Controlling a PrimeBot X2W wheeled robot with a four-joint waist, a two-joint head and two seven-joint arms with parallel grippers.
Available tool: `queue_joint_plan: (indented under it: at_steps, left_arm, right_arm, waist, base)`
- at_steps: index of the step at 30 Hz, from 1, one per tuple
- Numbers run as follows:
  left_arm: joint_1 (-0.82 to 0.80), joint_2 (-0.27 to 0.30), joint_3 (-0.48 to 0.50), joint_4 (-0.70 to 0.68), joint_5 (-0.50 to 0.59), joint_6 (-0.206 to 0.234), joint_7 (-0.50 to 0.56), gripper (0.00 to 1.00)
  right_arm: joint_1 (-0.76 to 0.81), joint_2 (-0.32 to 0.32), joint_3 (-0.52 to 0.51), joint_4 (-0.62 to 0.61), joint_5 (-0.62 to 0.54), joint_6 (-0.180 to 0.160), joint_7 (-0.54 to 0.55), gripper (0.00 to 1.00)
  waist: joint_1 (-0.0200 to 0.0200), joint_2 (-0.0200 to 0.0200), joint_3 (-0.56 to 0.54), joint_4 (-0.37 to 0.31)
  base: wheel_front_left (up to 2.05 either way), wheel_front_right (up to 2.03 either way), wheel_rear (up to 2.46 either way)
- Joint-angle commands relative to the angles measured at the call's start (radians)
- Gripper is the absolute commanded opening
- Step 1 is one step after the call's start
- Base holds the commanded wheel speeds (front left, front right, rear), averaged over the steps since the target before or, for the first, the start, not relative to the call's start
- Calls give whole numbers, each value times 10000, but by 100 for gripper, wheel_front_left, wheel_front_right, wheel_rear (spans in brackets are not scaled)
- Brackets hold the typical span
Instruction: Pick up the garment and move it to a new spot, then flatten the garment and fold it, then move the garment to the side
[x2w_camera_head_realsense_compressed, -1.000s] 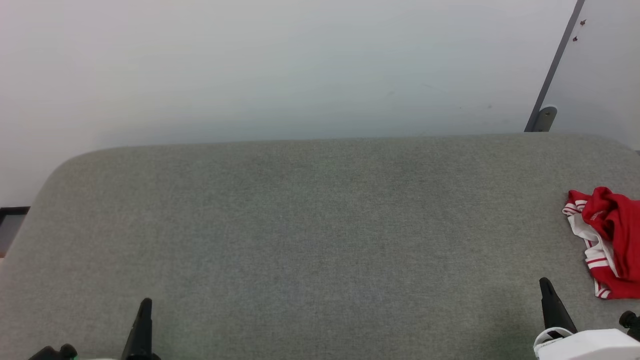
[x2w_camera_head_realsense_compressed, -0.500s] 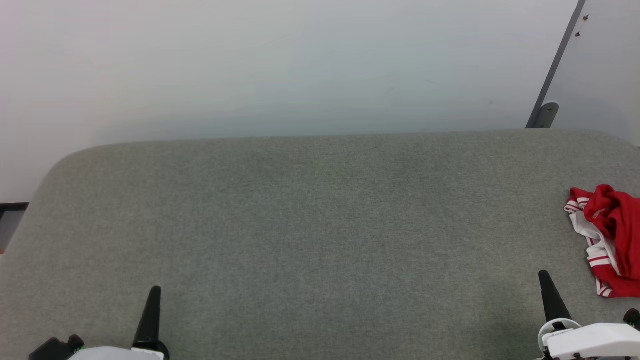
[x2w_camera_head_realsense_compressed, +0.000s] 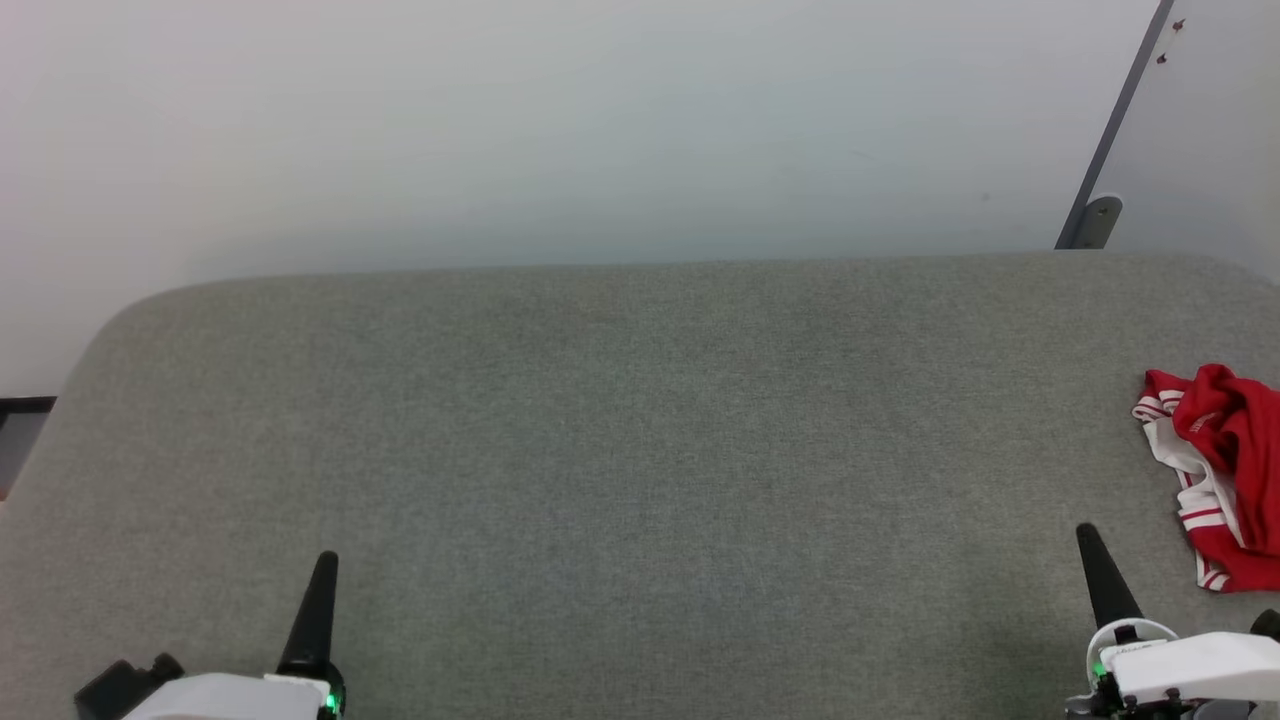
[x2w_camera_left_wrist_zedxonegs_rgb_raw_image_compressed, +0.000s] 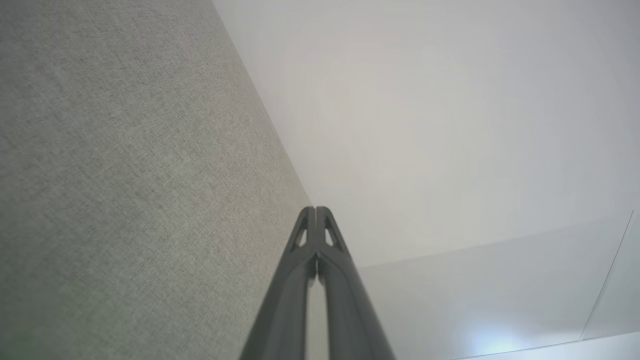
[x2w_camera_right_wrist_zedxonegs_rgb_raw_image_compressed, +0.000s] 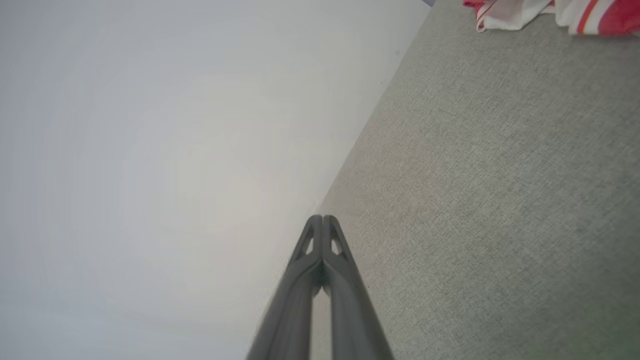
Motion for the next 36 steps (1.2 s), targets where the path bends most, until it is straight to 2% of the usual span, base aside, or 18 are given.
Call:
queue_joint_plan:
  at_steps: [1, 36]
  left_arm:
    - [-185, -19, 47, -51, -217, -35, 60, 0]
    - [-848, -568, 142, 123, -2243, -51, 779, 0]
  right_arm:
    - [-164, -9, -66, -124, 303, -8, 62, 0]
    - [-403, 83, -166, -290, 3365, -12, 764, 0]
  waist:
    - [0, 0, 12, 2]
    - [-1, 0, 277, 31]
  base:
    - [0, 0, 0]
    - [0, 0, 0]
